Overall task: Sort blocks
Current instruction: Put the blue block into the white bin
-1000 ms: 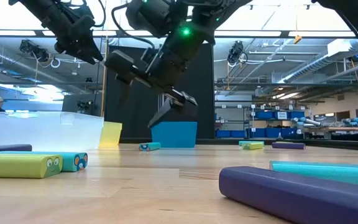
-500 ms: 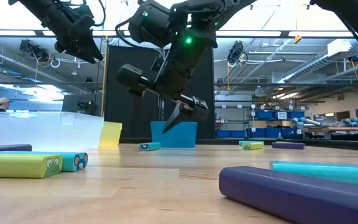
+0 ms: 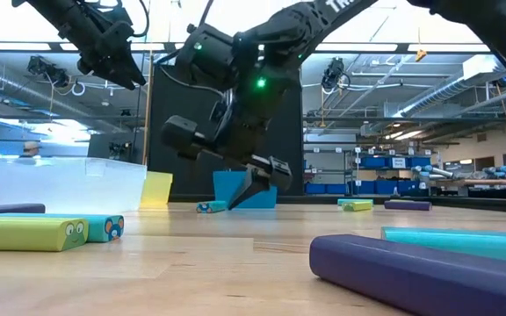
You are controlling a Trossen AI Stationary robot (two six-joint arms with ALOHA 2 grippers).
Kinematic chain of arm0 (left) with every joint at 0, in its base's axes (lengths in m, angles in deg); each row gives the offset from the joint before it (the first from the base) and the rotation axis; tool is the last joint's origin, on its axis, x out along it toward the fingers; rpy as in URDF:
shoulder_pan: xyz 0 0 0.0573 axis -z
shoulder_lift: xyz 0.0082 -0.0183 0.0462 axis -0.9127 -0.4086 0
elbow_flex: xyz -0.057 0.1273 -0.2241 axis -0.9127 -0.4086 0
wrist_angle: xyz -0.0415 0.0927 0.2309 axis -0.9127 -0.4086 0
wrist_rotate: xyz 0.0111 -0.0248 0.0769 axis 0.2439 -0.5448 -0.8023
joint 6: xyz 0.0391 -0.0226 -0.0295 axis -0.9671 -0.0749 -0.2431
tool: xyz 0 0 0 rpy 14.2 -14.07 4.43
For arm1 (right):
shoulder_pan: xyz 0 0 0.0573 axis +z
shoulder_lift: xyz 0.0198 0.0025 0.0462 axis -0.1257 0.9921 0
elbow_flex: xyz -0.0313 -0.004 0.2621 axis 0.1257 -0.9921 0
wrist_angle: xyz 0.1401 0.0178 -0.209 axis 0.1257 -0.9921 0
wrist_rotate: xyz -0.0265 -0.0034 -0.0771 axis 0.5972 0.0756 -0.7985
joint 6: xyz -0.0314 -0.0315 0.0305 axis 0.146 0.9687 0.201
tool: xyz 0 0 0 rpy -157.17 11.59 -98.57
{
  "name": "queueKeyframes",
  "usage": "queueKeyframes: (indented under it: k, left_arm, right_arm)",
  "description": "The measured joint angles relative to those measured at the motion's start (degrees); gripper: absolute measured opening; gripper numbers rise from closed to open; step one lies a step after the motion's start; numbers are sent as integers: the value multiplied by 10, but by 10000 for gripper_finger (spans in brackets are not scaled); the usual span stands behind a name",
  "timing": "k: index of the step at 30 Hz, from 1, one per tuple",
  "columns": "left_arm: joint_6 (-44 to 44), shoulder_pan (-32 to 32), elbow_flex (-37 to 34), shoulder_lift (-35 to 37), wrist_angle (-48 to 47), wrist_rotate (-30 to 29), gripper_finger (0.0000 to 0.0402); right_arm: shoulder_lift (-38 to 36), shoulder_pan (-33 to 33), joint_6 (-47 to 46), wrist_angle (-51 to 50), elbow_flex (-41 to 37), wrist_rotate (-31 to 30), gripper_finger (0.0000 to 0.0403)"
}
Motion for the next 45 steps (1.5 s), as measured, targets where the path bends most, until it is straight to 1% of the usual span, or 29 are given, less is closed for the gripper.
queueKeyframes:
  k: [5, 10, 13, 23, 33, 38, 45]
  left_arm:
    - [0, 0, 0, 0, 0, 2, 284]
    - [-1, 0, 0, 0, 0, 2, 284]
    - [-1, 0, 0, 0, 1, 2, 284]
    - [-1, 0, 0, 0, 2, 2, 284]
    - [-1, 0, 0, 0, 2, 2, 284]
    - [-1, 0, 0, 0, 2, 2, 284]
    - [-2, 0, 0, 0, 2, 2, 284]
  right_arm:
    - [8, -4, 1, -2, 1, -7, 323]
    - [8, -10, 0, -11, 2, 5, 305]
    - [8, -13, 3, -19, 2, 11, 284]
    - [8, -21, 24, -33, 1, 28, 195]
    - [8, -22, 30, -48, 1, 30, 139]
    - [8, -21, 34, -52, 1, 32, 121]
    - [9, -20, 60, -45, 1, 19, 116]
